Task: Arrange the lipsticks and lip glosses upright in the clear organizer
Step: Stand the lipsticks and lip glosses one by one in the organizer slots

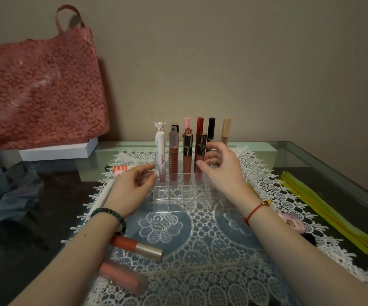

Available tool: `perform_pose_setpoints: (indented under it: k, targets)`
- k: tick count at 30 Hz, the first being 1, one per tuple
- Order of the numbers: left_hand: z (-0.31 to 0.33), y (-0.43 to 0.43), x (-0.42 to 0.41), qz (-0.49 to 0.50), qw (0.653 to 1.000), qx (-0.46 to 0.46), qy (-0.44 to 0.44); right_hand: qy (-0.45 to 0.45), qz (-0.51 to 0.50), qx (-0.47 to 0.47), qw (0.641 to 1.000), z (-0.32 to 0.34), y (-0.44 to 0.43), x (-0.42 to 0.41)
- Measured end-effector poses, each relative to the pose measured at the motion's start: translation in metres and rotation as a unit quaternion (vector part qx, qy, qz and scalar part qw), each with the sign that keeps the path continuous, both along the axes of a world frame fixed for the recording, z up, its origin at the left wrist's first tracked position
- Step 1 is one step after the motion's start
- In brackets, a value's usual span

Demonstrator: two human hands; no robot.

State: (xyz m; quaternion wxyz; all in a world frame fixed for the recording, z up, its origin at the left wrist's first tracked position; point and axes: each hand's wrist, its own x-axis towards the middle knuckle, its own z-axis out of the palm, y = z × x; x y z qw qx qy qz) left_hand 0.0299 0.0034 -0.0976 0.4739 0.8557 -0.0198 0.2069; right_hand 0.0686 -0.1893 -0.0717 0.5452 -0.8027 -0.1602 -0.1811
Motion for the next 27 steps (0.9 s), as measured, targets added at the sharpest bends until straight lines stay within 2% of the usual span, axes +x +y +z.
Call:
perform_pose_setpoints:
  k: [12,22,27]
  targets:
    - [0.007,-0.005,-0.007,0.004,1.0,0.013,0.015,-0.007,-0.006,-0.001,1.0,-0.001,-0.002,0.002]
    - [0.003,-0.004,-0.001,-0.008,1.0,-0.004,0.018,-0.041,-0.049,0.019,0.998,0.034,-0.05,0.004]
    - [0.002,-0.002,0.0,-0.005,1.0,0.008,0.013,0.012,-0.083,-0.012,0.996,0.028,-0.075,0.011]
